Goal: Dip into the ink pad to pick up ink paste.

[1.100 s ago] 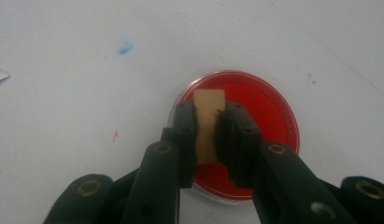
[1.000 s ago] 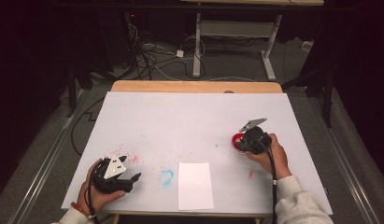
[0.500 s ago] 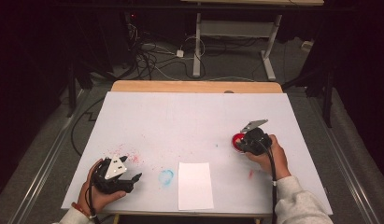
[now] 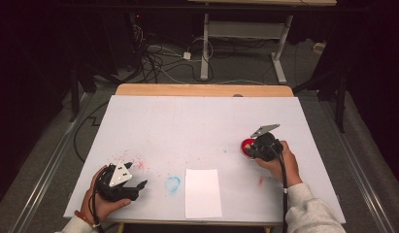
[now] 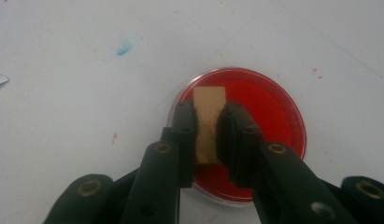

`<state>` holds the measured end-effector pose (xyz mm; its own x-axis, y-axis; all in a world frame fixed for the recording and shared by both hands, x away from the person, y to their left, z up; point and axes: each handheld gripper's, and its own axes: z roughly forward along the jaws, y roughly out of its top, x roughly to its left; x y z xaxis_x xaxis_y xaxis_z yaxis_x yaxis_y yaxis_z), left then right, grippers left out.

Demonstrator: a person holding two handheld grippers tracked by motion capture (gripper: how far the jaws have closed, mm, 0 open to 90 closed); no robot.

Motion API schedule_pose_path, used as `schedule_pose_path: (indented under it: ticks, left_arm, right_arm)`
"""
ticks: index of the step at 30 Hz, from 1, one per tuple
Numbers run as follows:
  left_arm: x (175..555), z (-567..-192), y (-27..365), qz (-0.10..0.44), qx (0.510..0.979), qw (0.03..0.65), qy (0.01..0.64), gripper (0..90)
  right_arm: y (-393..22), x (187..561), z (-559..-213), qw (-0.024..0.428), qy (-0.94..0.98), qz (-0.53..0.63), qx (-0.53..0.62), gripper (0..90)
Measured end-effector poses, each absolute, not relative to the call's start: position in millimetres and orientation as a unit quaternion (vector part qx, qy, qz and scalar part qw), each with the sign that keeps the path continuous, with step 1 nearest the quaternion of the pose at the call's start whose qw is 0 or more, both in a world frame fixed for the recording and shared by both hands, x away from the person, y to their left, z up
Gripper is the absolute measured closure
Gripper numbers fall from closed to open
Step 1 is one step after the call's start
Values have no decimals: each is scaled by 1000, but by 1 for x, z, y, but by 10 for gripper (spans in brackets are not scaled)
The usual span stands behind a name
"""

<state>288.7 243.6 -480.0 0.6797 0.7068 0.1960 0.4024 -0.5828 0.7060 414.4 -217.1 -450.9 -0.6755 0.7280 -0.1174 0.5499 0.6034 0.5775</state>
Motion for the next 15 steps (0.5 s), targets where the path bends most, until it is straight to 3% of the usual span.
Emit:
schedule_pose_path:
  ticks: [15]
  left_arm:
    - [288, -480, 245, 237, 858, 323, 321, 208]
  right_arm:
    - [-230, 410, -432, 182, 859, 299, 374, 761]
